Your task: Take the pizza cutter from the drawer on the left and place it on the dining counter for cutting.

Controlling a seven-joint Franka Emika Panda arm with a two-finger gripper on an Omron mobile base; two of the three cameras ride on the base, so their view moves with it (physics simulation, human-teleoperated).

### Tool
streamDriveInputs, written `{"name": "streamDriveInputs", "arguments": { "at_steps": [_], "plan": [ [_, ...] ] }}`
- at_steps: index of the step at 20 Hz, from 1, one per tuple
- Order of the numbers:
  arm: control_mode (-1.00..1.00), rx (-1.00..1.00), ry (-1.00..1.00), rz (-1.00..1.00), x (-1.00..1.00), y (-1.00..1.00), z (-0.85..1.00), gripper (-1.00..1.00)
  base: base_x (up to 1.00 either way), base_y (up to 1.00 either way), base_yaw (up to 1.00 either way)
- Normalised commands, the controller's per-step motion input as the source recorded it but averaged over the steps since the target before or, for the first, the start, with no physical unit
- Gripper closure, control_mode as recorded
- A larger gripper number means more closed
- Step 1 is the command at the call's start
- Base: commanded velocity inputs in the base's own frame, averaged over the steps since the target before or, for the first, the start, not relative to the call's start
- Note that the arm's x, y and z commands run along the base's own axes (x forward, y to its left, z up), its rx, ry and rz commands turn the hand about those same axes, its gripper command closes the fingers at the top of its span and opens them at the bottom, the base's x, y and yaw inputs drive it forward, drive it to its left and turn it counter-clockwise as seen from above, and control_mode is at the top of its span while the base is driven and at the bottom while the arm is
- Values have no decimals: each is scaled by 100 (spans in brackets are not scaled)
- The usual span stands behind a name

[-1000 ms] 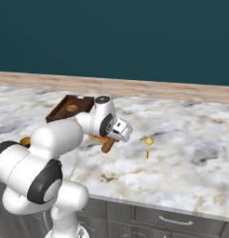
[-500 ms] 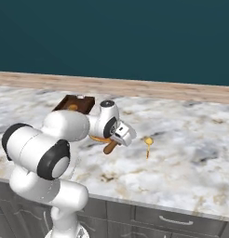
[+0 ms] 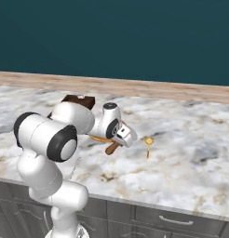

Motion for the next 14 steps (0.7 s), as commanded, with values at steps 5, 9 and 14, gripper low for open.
{"name": "streamDriveInputs", "arguments": {
  "at_steps": [5,9,14],
  "plan": [
    [-100,0,1,0,18,0,-30,100,0,0,0],
    [-100,0,0,0,21,0,-18,100,0,0,0],
    [-100,0,0,0,28,0,-12,-100,0,0,0]
  ]
}}
